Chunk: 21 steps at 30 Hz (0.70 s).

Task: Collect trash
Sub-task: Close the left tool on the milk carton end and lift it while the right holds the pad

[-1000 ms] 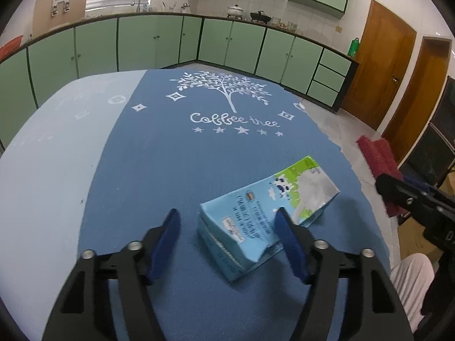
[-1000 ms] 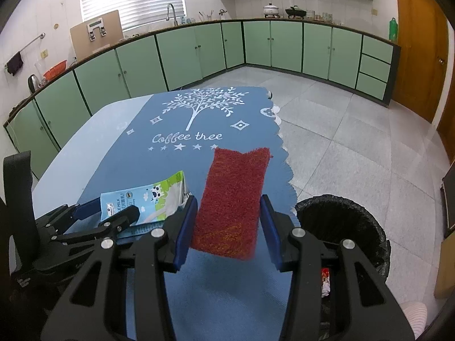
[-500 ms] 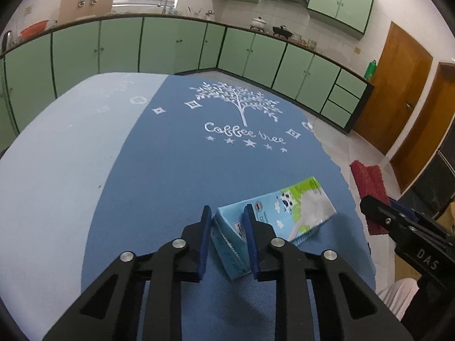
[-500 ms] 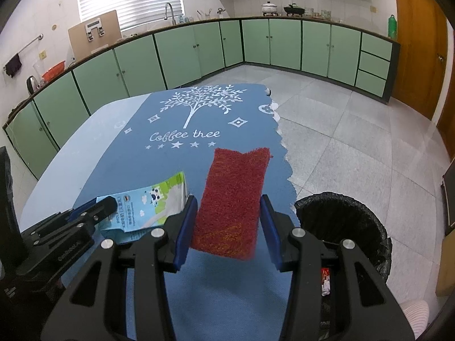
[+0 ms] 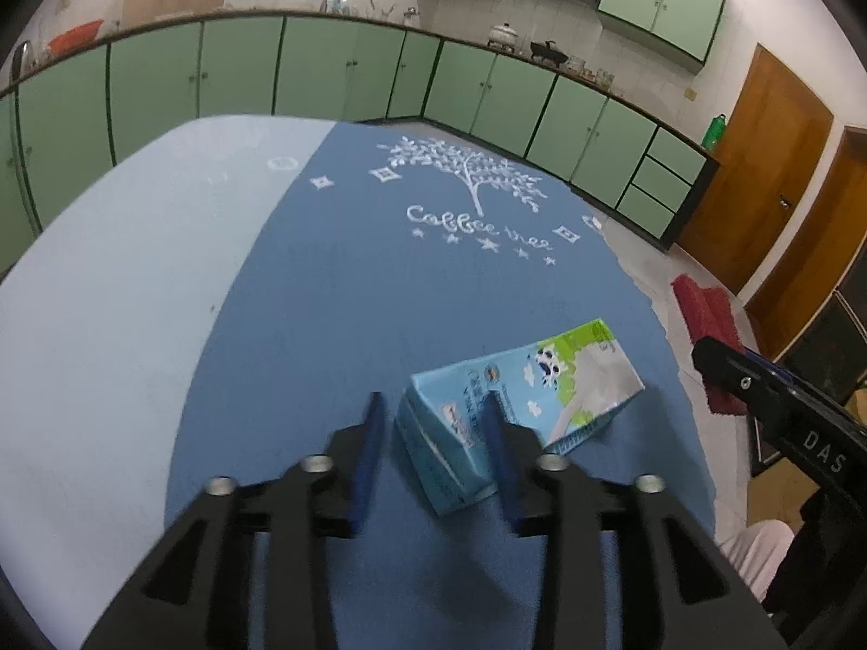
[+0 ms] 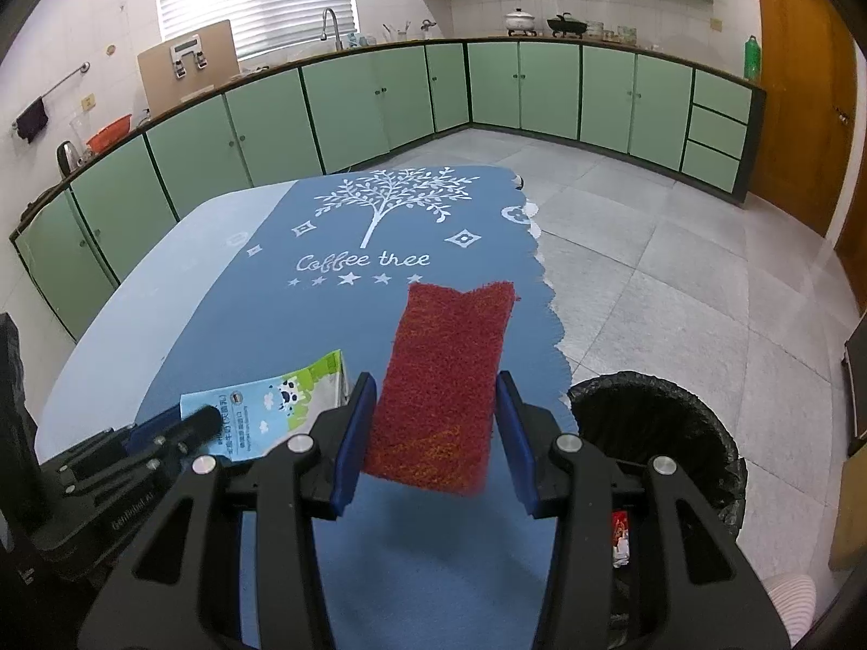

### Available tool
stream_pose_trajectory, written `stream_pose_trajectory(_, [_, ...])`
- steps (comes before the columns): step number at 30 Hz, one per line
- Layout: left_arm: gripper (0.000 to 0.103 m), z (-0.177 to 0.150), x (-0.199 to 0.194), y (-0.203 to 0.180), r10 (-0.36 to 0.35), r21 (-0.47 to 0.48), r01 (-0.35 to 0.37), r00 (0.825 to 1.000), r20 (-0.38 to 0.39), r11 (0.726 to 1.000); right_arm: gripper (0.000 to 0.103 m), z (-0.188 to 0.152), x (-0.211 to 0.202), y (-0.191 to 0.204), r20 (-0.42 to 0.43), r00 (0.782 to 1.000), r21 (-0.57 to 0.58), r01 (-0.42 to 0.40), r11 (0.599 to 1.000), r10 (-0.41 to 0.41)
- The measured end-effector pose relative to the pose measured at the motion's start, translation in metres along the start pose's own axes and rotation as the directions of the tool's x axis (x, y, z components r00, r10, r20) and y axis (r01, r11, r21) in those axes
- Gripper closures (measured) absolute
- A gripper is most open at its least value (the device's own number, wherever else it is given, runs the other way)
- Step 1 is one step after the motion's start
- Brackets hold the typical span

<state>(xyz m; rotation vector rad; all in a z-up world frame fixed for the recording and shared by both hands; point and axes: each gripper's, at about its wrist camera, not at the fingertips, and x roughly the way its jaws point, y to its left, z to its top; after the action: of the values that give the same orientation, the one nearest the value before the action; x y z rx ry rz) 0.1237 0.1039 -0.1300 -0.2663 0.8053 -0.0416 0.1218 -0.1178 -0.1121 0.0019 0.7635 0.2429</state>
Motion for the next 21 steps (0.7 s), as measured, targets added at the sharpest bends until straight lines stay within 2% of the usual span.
stream_pose_trajectory(3, [0.056, -0.005, 0.0, -0.002, -0.015, 0.001, 0.015, 1.0, -0.007, 1.0, 0.06, 0.0, -0.001, 0.001, 0.002, 1.0, 0.0, 0.004, 1.0, -0.004])
stream_pose_trajectory(5, [0.046, -0.008, 0.001, -0.005, -0.019, 0.012, 0.019, 1.0, -0.02, 1.0, 0.06, 0.0, -0.002, 0.001, 0.002, 1.0, -0.001, 0.006, 1.0, -0.006])
stream_pose_trajectory(8, [0.043, -0.012, 0.004, -0.009, -0.027, 0.02, 0.028, 0.999, -0.039, 0.999, 0.06, 0.0, -0.001, 0.002, 0.003, 1.0, -0.005, 0.006, 1.0, -0.006])
stream_pose_trajectory(9, [0.044, -0.013, 0.004, -0.01, -0.03, 0.025, 0.031, 0.999, -0.038, 0.999, 0.06, 0.0, -0.001, 0.002, 0.003, 1.0, -0.007, 0.006, 1.0, -0.006])
stream_pose_trajectory(11, [0.062, -0.014, 0.004, -0.013, -0.053, 0.037, 0.055, 0.998, -0.041, 0.998, 0.06, 0.0, -0.001, 0.003, 0.002, 1.0, -0.007, 0.006, 1.0, -0.006])
stream_pose_trajectory(17, [0.062, -0.017, 0.003, -0.02, -0.068, 0.035, 0.07, 0.996, -0.055, 0.997, 0.06, 0.002, -0.001, 0.001, 0.004, 1.0, -0.004, 0.012, 1.0, -0.012])
stream_pose_trajectory(21, [0.06, -0.018, 0.004, -0.026, -0.081, 0.068, 0.086, 0.994, -0.072, 0.994, 0.06, 0.002, 0.0, -0.001, 0.001, 1.0, -0.001, 0.016, 1.0, -0.016])
